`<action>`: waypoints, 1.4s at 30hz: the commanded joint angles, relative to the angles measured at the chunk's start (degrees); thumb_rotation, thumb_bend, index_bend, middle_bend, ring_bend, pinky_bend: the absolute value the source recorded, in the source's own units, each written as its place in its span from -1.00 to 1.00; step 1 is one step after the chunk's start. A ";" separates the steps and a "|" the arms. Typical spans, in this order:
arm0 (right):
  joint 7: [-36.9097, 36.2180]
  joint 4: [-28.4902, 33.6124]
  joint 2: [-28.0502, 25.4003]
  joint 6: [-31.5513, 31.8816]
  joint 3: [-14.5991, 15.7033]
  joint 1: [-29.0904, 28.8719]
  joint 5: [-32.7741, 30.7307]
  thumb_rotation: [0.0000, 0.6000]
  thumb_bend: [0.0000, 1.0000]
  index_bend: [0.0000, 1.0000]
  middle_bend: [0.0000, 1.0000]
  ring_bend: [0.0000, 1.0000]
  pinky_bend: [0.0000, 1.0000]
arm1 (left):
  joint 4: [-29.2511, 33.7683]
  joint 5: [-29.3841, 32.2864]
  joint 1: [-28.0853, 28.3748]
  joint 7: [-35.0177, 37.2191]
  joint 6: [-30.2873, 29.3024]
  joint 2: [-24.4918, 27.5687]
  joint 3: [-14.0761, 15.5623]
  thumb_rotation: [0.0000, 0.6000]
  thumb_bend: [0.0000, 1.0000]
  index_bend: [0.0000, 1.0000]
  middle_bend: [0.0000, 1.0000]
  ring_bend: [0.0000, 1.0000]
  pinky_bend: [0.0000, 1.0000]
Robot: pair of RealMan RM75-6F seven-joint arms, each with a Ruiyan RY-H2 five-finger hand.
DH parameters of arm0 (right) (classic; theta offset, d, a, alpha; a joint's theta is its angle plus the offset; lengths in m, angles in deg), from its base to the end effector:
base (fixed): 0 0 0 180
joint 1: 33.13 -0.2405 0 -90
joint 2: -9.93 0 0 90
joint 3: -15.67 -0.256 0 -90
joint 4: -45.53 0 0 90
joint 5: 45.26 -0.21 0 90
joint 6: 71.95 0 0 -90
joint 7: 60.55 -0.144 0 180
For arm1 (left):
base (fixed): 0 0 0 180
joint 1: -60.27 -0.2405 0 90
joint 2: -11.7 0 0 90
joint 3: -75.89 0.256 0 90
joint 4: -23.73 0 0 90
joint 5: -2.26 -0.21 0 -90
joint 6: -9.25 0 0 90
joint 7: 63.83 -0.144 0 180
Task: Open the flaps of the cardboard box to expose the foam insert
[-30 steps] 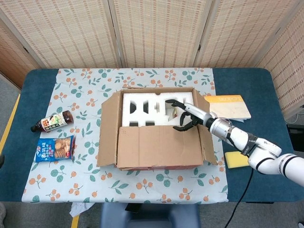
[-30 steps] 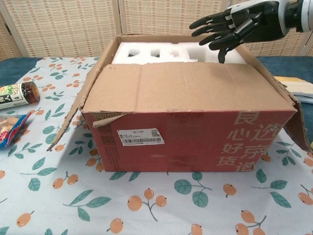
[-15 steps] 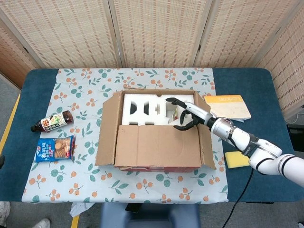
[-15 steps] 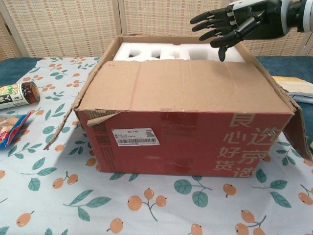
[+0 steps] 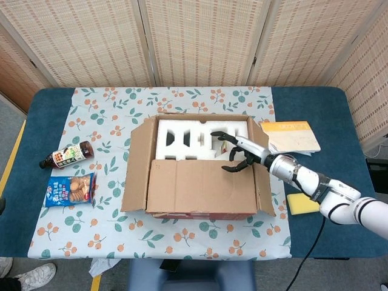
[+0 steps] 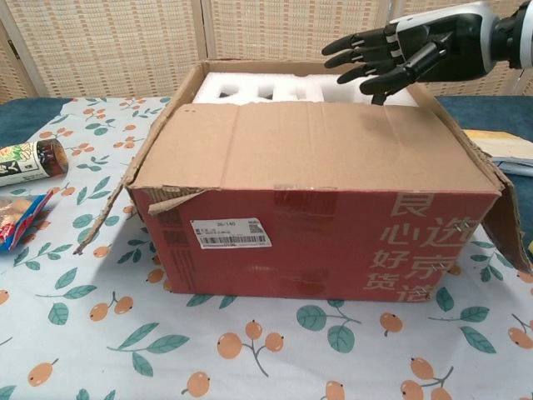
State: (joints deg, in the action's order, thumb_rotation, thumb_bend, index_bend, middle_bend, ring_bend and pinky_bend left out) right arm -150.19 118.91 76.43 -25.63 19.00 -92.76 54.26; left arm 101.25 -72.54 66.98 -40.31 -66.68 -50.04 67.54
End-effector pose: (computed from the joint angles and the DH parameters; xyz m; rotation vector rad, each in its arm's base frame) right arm -0.1406 -0.4081 0.0898 1.8374 -1.9724 1.2302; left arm -0.3804 0.2129 0.2194 -1.1184 -1.0583 -0.9404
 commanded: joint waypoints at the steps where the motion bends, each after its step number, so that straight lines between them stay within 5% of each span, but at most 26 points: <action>1: -2.20 1.79 -1.72 2.49 0.74 0.29 0.63 1.00 -0.25 -1.00 -1.00 -0.91 -0.04 | -0.04 -0.26 -0.02 -0.21 -0.27 -0.12 0.01 1.00 -0.04 -1.00 -1.00 -1.00 -1.00; 14: 1.34 17.31 -14.72 10.96 0.46 1.81 1.84 1.00 -0.24 -1.00 -1.00 -0.92 -0.03 | 0.96 -1.06 0.10 -2.05 -0.80 -0.22 0.22 1.00 -0.04 -1.00 -1.00 -1.00 -1.00; 28: 27.70 45.84 -32.92 24.81 5.42 17.92 8.26 1.00 -0.25 -1.00 -1.00 -0.97 -0.03 | 1.44 -3.77 0.51 -1.97 -1.68 -0.08 1.00 1.00 -0.04 -1.00 -1.00 -1.00 -1.00; 35: 36.10 47.44 -33.19 31.54 10.13 28.14 16.00 1.00 -0.25 -1.00 -1.00 -0.98 -0.03 | 2.63 -5.28 0.44 -4.07 -3.14 -0.21 1.55 1.00 -0.04 -1.00 -1.00 -1.00 -1.00; 42: 43.92 39.97 -26.77 37.35 12.60 37.45 19.33 1.00 -0.25 -1.00 -1.00 -1.00 -0.04 | 4.63 -7.36 0.04 -6.54 -4.87 0.00 2.63 1.00 -0.04 -1.00 -1.00 -1.00 -1.00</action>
State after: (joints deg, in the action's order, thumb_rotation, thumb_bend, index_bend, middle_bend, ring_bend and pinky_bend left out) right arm -109.78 161.84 47.03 9.41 30.84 -58.36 72.99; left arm 105.65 -79.70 67.08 -46.66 -71.35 -50.10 70.00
